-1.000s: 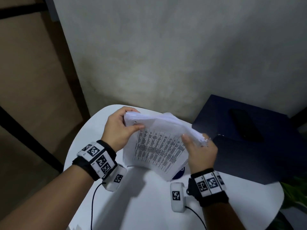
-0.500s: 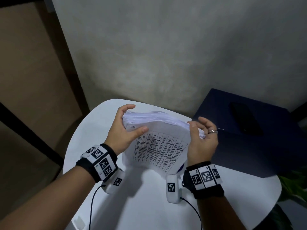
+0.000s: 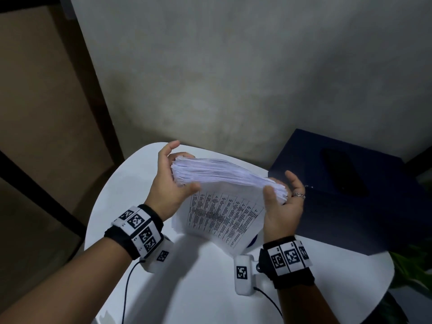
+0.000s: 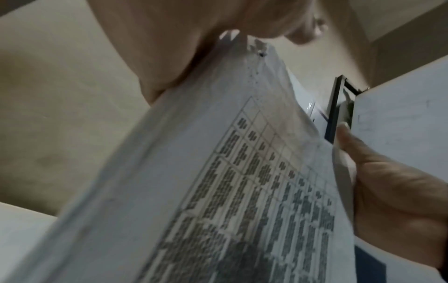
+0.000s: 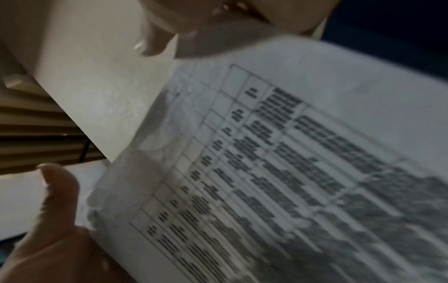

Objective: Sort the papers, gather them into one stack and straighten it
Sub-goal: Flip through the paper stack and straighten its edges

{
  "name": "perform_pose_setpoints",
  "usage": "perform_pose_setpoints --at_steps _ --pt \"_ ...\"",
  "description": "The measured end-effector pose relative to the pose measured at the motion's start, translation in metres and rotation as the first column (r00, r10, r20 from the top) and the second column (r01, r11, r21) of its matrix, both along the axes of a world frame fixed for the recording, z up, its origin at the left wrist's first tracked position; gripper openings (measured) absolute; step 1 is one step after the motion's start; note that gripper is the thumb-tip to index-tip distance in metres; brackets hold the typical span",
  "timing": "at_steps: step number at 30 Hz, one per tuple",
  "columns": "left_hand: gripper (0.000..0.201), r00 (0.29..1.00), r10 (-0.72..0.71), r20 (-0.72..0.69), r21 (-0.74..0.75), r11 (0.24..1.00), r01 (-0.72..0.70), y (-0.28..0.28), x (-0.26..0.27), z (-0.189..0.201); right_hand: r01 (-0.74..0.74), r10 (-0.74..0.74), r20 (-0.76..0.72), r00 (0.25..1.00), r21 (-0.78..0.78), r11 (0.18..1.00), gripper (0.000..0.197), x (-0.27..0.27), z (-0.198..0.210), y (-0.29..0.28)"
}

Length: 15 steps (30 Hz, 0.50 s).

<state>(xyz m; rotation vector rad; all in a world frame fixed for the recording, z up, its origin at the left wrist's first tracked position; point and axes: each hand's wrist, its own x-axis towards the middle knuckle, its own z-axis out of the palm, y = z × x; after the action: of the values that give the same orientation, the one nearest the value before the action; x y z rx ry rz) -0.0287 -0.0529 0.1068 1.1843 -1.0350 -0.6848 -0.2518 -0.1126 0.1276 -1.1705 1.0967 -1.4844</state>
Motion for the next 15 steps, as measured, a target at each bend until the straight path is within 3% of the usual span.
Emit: perform_pose_setpoints --at_steps 1,3,4,6,8,10,12,15 --pt "0.09 0.999 -0.018 0.027 0.051 0.999 0.016 0.002 0.003 -0.001 -0.038 0.039 -0.058 0.998 0.016 0.999 0.052 -0.002 -0.003 0.001" --pt "0.054 0.993 0.009 0.119 0.14 0.99 -0.026 0.002 0.006 -0.001 -0.055 0.068 -0.187 0.98 0.075 0.996 0.034 -0.005 -0.01 0.0" --pt "0.036 0.988 0.048 0.148 0.137 0.988 -0.069 0.002 0.008 0.0 -0.051 0.066 -0.216 0.974 0.074 0.996 0.021 -0.008 -0.011 0.0" --pt "0.024 0.986 0.103 0.128 0.096 0.989 -0.116 0.002 0.011 0.0 -0.055 0.058 -0.208 0.976 0.02 0.998 0.013 -0.014 -0.01 -0.002" --pt "0.033 0.997 0.058 0.05 0.09 0.994 -0.063 0.006 0.014 -0.003 -0.077 0.079 -0.145 0.986 0.018 0.997 0.025 -0.019 -0.007 -0.003" --pt "0.056 0.997 -0.069 -0.017 0.139 0.988 0.071 0.011 0.009 -0.01 -0.137 0.138 -0.098 0.986 0.014 0.99 0.046 -0.018 -0.005 0.001" --pt "0.072 0.993 -0.114 -0.007 0.159 0.981 0.114 0.014 0.002 -0.013 -0.135 0.134 -0.086 0.987 -0.004 0.991 0.058 -0.011 -0.002 0.005" --pt "0.067 0.998 -0.041 -0.046 0.127 0.991 0.047 0.011 0.001 -0.013 -0.011 0.01 -0.023 1.0 -0.028 1.0 0.031 0.003 0.0 0.002"
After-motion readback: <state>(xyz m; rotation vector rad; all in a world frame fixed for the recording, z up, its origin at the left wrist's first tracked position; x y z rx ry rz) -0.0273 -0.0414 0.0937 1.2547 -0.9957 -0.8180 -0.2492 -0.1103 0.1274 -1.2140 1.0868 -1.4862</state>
